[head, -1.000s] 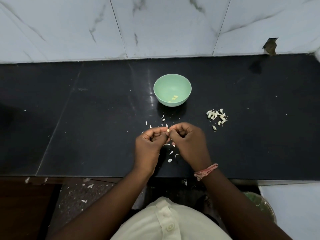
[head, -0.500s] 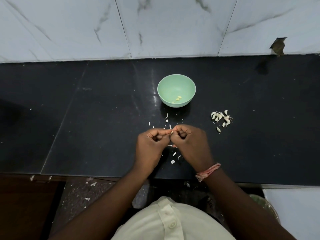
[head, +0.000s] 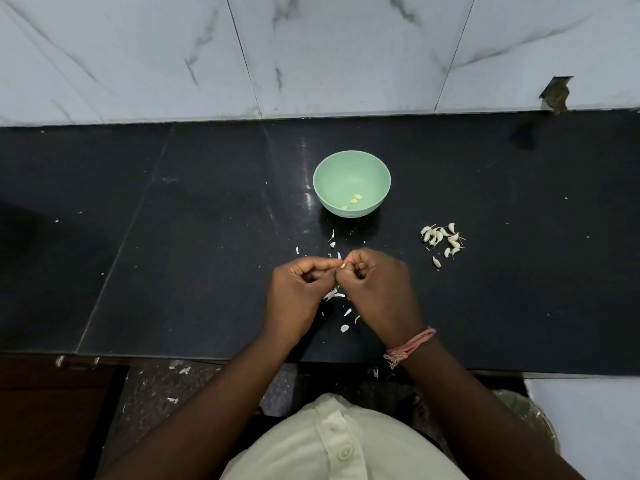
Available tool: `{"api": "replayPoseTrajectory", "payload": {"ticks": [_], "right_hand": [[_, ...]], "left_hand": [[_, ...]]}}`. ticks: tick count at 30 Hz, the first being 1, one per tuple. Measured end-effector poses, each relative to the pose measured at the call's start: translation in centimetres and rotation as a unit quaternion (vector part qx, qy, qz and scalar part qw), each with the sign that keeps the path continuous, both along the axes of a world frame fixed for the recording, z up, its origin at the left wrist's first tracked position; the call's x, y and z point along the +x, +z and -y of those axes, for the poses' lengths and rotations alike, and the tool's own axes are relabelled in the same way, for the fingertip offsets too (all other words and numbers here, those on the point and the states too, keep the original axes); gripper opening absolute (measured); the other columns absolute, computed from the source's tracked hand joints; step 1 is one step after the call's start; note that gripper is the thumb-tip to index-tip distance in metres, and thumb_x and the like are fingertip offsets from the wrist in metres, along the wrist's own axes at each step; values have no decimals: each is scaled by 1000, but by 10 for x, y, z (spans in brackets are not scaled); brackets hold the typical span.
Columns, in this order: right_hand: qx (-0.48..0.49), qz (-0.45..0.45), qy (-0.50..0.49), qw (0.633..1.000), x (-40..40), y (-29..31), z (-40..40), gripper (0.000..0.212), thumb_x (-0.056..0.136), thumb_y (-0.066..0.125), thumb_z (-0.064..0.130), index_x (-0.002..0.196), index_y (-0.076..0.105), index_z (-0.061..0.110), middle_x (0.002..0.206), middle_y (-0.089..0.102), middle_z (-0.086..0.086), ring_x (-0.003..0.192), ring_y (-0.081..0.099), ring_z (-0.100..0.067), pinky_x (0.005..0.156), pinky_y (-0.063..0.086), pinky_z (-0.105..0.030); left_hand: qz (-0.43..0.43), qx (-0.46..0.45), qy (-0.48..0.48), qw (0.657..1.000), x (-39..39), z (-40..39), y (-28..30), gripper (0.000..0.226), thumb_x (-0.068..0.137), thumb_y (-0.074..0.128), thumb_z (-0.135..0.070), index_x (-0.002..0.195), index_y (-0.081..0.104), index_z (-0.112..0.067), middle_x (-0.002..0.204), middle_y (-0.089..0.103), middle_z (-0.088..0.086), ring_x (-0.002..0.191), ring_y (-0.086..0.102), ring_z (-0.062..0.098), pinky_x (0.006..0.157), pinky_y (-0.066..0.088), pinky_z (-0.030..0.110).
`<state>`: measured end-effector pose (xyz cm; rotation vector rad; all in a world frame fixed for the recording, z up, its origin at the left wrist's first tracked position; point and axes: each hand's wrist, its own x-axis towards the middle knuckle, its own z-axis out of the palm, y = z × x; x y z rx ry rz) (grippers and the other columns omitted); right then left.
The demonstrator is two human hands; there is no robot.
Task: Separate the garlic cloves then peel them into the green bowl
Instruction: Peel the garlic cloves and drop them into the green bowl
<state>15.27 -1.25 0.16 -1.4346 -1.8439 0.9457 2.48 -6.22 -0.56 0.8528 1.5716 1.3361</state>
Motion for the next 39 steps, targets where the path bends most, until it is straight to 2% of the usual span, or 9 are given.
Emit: {"api": "replayPoseTrajectory", "payload": {"ticks": [5,10,15,20,25,29,34,37,39], "right_hand": [[-53,-27,-11,998,1,1,-1,12,80,66,16,69,63,17,61,67,3,60,68,-14,61,56,-32],[-159,-179,-33,970,4,9,-3,7,89,62,0,84,67,1,67,73,-10,61,73,-19,54,56,-23],[-199,-225,-20,954,8,7,-2,9,92,59,-3,88,67,-5,65,70,-5,57,69,-21,57,61,-33],[-245,-259,-19,934,6,7,1,12,94,59,-2,87,69,-1,59,58,-3,50,61,-13,62,63,-44],[-300,-318,-36,899,0,6,1,16,94,55,-3,86,68,1,64,55,-11,57,61,-18,56,59,-30],[-307,-334,-71,888,2,0,-1,16,97,55,0,85,64,1,64,56,-6,52,55,-10,53,56,-29],[-230,-252,-90,936,15,-10,-2,15,94,55,-3,89,68,2,74,63,-10,61,63,-11,65,64,-38],[-183,-189,-66,963,12,-10,0,26,94,48,-5,94,72,4,84,71,-10,71,71,-18,70,64,-34],[-135,-138,-56,980,10,-12,1,21,93,56,6,91,74,14,82,74,0,73,73,-19,72,63,-38]], "left_hand": [[13,13,-4,1000,2,-1,0,14,87,77,-3,100,78,-7,88,78,11,87,76,28,80,61,36],[92,48,-7,995,5,-6,-1,26,91,69,4,115,70,-3,98,75,18,86,72,24,78,59,31],[17,56,-17,998,10,-2,-1,23,87,70,6,107,76,-5,95,78,5,84,72,12,75,55,21],[-52,64,12,997,5,-4,-7,17,87,73,-1,97,80,-13,93,77,-1,89,70,12,80,54,26],[60,38,-5,997,10,-5,-15,13,97,61,-1,105,70,-5,89,72,8,81,65,16,74,55,30],[280,40,25,959,15,-5,-16,15,102,49,-1,106,63,-5,83,62,10,75,61,17,68,55,26],[368,11,89,925,11,-8,-12,15,101,51,-1,104,64,-9,82,64,5,74,63,13,72,59,24],[368,-4,99,924,13,-6,-12,17,100,56,-3,112,66,-9,81,67,3,72,65,10,73,60,22],[353,-12,107,929,14,-5,-12,15,98,60,-5,110,69,-6,81,68,4,71,65,9,70,59,21]]}}
